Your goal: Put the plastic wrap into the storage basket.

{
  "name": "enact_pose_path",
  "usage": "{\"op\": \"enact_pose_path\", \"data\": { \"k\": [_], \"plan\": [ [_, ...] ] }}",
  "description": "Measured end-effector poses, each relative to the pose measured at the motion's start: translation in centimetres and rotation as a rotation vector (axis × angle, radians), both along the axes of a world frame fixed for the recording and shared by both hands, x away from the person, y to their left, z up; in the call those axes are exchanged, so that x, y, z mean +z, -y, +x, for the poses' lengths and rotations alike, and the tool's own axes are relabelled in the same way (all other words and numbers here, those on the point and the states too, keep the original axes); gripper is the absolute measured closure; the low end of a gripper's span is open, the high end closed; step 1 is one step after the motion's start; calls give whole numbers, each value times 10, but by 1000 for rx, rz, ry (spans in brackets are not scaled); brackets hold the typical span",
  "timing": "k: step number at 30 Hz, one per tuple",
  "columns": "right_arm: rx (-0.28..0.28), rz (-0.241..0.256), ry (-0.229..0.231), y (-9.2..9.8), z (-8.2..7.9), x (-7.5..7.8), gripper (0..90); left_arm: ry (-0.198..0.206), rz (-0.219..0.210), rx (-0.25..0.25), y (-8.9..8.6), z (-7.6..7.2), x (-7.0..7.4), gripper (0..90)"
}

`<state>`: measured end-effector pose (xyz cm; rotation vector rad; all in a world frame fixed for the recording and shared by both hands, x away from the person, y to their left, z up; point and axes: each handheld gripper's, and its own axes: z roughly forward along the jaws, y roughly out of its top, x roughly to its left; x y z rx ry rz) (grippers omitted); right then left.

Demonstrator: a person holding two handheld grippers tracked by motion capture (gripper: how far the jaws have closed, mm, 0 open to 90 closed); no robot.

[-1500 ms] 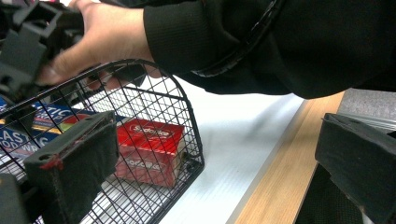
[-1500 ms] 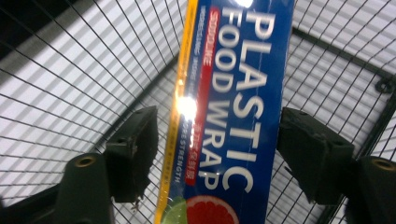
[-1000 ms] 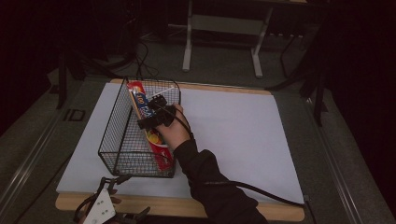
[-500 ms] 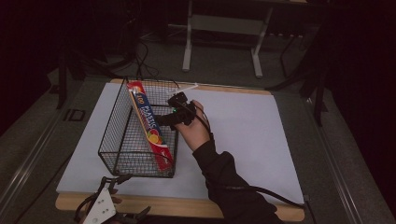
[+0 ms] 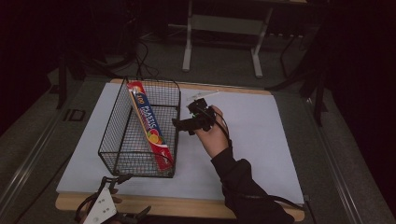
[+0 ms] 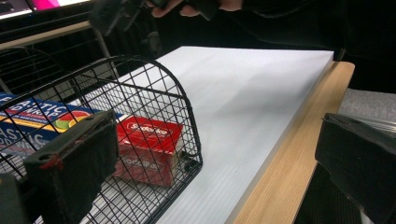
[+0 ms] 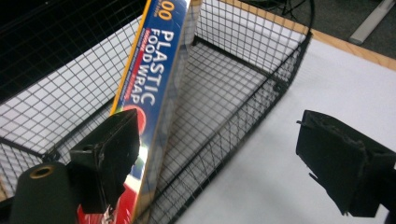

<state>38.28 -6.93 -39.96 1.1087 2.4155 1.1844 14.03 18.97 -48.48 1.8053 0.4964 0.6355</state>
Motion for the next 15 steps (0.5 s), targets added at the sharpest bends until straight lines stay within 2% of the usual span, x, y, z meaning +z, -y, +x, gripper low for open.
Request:
{"op": "enact_pose_path", "data": {
  "k": [2,8,9,15],
  "plan": [
    [-13,21,-2,16,-5,-2,133,0,3,-1,0,0,0,2],
    [-18,18,-1,30,-11,-7,134,1,6,-1,1,0,0,2],
    [-15,4,3,40,-17,-12,133,2,5,5,0,0,0,2],
    [-24,1,8,56,-28,-24,136,-1,3,4,1,0,0,2]
  ]
}}
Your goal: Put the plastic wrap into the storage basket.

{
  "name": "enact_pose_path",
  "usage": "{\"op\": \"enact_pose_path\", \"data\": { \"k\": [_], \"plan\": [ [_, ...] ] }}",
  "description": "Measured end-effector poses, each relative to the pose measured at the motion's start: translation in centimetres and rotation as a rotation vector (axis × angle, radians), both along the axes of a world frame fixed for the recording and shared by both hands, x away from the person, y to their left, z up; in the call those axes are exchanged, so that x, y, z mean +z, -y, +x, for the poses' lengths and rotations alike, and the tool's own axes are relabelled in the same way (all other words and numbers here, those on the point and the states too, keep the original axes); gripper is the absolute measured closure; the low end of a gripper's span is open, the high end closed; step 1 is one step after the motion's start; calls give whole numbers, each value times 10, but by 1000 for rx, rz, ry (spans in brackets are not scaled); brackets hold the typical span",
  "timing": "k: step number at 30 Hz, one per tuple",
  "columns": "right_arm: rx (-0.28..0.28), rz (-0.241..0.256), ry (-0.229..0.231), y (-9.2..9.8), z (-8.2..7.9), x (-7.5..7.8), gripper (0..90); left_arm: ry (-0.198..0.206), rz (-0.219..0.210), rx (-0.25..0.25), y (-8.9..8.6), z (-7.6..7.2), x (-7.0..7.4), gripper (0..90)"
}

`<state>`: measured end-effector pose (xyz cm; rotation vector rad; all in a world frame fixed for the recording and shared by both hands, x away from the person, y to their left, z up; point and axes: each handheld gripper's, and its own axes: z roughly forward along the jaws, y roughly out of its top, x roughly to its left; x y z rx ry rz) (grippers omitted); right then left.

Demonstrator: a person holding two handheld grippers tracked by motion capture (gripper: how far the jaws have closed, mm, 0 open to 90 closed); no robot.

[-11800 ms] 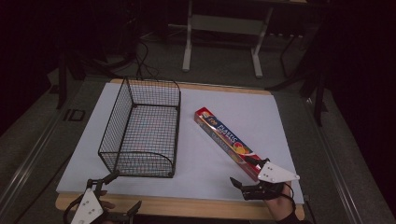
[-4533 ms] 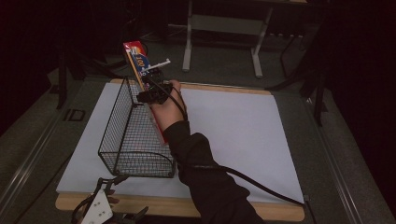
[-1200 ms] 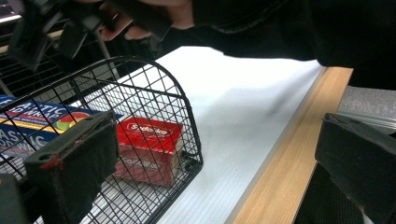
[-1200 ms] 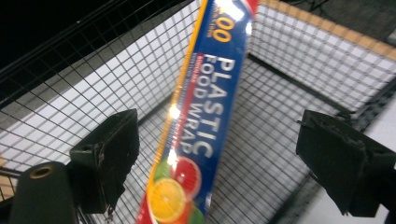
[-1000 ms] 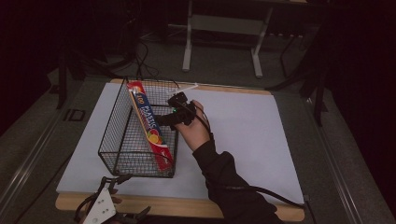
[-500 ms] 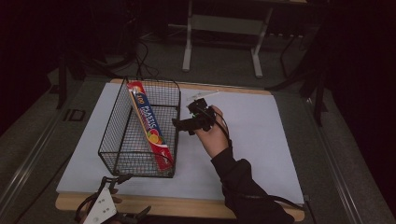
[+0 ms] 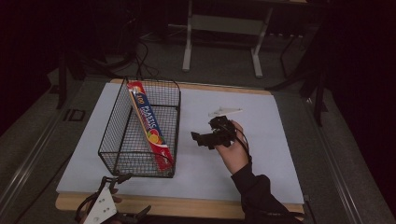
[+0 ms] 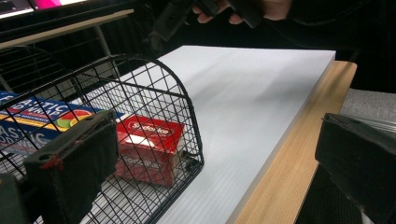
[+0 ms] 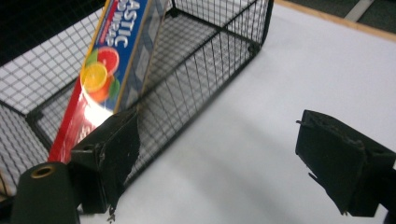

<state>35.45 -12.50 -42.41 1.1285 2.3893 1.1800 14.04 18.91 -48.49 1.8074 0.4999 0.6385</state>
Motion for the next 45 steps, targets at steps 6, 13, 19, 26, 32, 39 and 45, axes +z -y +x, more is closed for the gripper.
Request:
{"op": "enact_pose_path", "data": {
  "k": [6,13,19,26,32,39,45],
  "plan": [
    [-13,6,-13,21,-11,-15,136,-1,1,0,0,0,0,2],
    [-29,14,-6,41,-20,-32,140,-1,5,3,1,0,0,2],
    [-37,24,-26,52,-26,-42,140,-2,9,1,1,0,0,2],
    [-29,8,-8,61,-35,-49,140,-2,10,-2,1,0,0,2],
    [-26,-2,6,68,-42,-53,140,-1,14,-4,1,0,-1,2],
    [-31,-12,19,74,-44,-61,140,-4,16,-7,2,0,-1,2],
    [-2,-21,52,69,-45,-64,140,-5,19,-10,1,0,0,2]
  ]
}}
